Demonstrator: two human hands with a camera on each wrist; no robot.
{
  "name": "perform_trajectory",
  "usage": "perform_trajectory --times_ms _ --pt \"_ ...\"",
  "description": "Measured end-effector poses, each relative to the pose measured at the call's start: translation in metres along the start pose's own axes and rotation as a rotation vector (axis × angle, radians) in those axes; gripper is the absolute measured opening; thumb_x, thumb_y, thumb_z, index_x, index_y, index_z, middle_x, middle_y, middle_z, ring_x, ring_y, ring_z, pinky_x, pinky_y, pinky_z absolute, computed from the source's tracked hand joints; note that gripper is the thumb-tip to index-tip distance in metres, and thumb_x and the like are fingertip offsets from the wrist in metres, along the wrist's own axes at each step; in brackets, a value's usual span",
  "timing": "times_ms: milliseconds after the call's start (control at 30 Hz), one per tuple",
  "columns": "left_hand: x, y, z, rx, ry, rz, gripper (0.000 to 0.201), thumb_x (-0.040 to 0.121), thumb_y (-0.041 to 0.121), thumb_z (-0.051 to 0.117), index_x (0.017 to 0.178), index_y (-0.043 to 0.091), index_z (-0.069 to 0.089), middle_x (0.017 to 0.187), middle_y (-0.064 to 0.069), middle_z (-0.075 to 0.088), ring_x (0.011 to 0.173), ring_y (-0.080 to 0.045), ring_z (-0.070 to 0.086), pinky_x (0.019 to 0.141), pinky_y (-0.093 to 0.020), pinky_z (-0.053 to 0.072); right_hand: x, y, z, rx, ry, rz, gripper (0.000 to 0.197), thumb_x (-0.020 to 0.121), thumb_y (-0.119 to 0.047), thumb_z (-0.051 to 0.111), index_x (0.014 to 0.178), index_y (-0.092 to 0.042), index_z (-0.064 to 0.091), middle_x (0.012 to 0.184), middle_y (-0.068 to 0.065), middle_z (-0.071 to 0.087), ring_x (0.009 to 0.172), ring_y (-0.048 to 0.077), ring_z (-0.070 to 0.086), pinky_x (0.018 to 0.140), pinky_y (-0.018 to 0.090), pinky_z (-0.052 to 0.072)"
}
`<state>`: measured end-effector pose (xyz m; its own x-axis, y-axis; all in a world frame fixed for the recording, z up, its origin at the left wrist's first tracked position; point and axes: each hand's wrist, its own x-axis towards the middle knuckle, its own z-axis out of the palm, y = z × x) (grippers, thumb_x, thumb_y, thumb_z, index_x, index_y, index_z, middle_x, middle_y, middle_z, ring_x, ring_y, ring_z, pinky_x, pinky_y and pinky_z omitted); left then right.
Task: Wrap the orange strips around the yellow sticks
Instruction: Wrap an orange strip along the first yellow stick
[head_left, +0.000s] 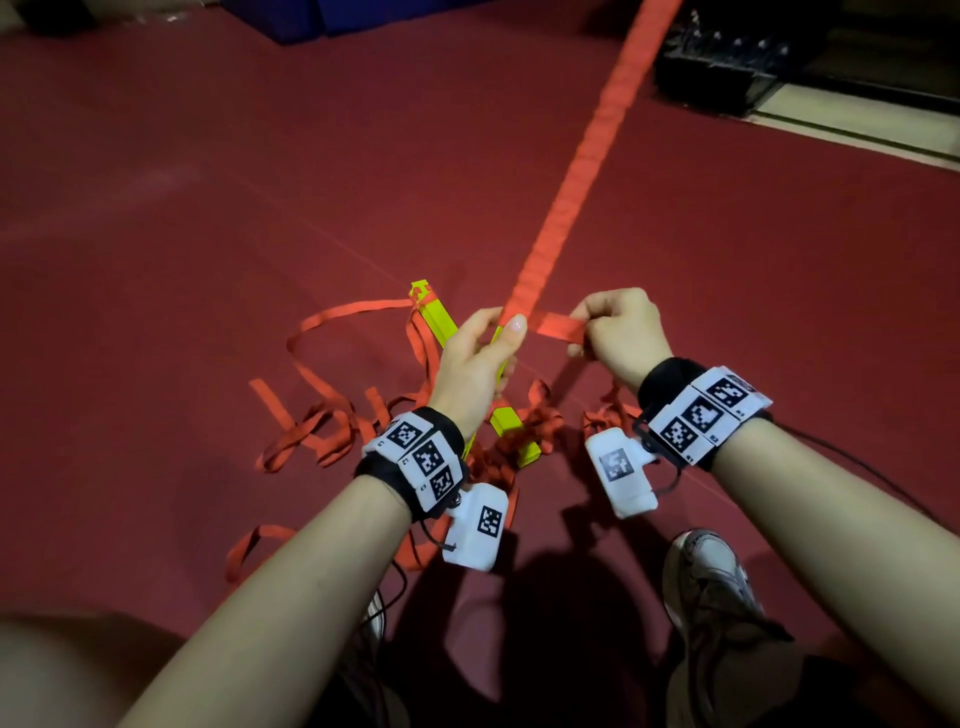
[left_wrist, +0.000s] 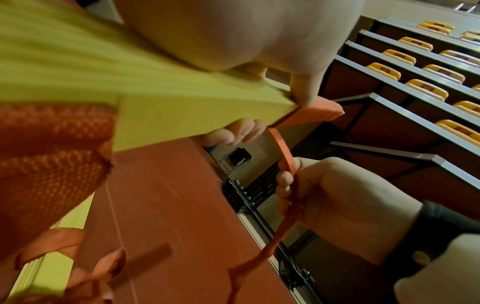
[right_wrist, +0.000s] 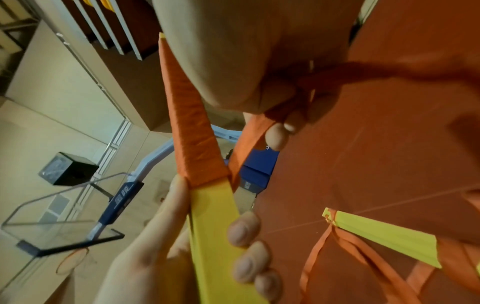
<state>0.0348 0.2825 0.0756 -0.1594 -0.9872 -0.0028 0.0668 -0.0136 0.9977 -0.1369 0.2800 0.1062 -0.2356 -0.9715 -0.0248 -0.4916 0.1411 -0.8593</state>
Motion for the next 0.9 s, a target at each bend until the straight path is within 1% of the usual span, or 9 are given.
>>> perform_trajectory --times_ms 67,200,300,367,500,633,733,833,900 --pt "0.002 -0.002 0.002 0.022 0.070 -0.015 0.006 0.099 0.036 0.064 0.098 0.031 0.060 0.070 0.001 0.048 0.064 -0.014 0.044 0.058 -0.032 0.034 -0.004 -0.002 -0.002 -0.122 -0.048 -0.077 0.036 0.059 0.006 0.040 0.059 -0.017 0.067 0.058 0.010 0.068 0.055 0.015 0.060 0.060 0.025 0.049" --pt "0.008 -0.014 0.000 0.156 0.128 -0.017 0.060 0.077 0.071 0.061 0.107 0.019 0.062 0.071 0.016 0.055 0.072 -0.012 0.051 0.075 -0.038 0.043 -0.015 -0.008 0.012 -0.253 -0.113 -0.218 0.023 0.064 -0.007 0.041 0.064 -0.019 0.061 0.060 0.014 0.063 0.068 0.036 0.059 0.069 0.037 0.050" --pt "0.009 -0.014 -0.001 0.261 0.112 -0.006 0.058 0.080 0.062 0.061 0.113 0.015 0.064 0.086 0.013 0.065 0.084 -0.014 0.060 0.086 -0.040 0.049 -0.017 -0.011 0.017 -0.182 -0.063 -0.230 0.022 0.077 -0.023 0.049 0.067 -0.008 0.063 0.060 0.021 0.060 0.064 0.038 0.055 0.065 0.043 0.049" --pt "0.005 -0.008 -0.002 0.445 0.149 0.022 0.044 0.089 0.048 0.067 0.120 0.017 0.062 0.095 0.006 0.069 0.094 -0.020 0.064 0.088 -0.038 0.050 -0.016 -0.015 0.019 -0.068 -0.084 -0.177 0.039 0.088 -0.035 0.064 0.062 -0.006 0.061 0.057 0.020 0.059 0.051 0.023 0.051 0.056 0.036 0.047" --pt "-0.004 -0.001 0.001 0.807 0.249 0.084 0.041 0.087 0.040 0.070 0.124 0.027 0.058 0.110 -0.007 0.072 0.108 -0.036 0.062 0.085 -0.041 0.045 -0.015 -0.010 0.030 -0.042 -0.079 -0.069 0.074 0.082 -0.063 0.070 0.062 0.006 0.053 0.052 0.007 0.047 0.049 0.016 0.043 0.051 0.033 0.037" --pt "-0.009 -0.008 0.005 0.908 0.221 0.174 0.055 0.085 0.033 0.075 0.136 0.024 0.054 0.130 -0.003 0.065 0.121 -0.031 0.058 0.091 -0.038 0.040 -0.009 0.009 0.035 0.138 -0.050 0.059 0.060 0.082 -0.045 0.080 0.046 -0.014 0.044 0.043 -0.002 0.038 0.041 0.012 0.029 0.046 0.028 0.025" --pt "-0.009 -0.006 0.005 0.835 0.155 0.208 0.056 0.082 0.023 0.077 0.134 0.023 0.056 0.126 0.001 0.066 0.117 -0.027 0.060 0.087 -0.031 0.038 -0.010 0.016 0.033 0.375 -0.048 0.125 0.049 0.084 -0.028 0.081 0.053 -0.012 0.046 0.044 -0.003 0.032 0.039 0.012 0.021 0.041 0.023 0.018" --pt "0.004 -0.001 0.002 0.639 0.025 -0.009 0.047 0.075 0.025 0.083 0.117 0.025 0.061 0.102 0.004 0.073 0.092 -0.022 0.070 0.083 -0.033 0.053 -0.006 0.015 0.025 0.451 -0.018 0.100 0.039 0.083 -0.028 0.081 0.078 0.005 0.063 0.049 -0.001 0.032 0.042 0.012 0.021 0.042 0.022 0.016" --pt "0.007 -0.001 -0.002 0.415 -0.169 -0.235 0.032 0.076 0.018 0.084 0.101 0.016 0.064 0.081 -0.004 0.071 0.073 -0.027 0.071 0.072 -0.041 0.061 -0.002 0.012 0.019 0.497 -0.004 0.086 0.039 0.084 -0.026 0.080 0.085 0.010 0.066 0.047 -0.003 0.033 0.040 0.011 0.021 0.041 0.021 0.015"
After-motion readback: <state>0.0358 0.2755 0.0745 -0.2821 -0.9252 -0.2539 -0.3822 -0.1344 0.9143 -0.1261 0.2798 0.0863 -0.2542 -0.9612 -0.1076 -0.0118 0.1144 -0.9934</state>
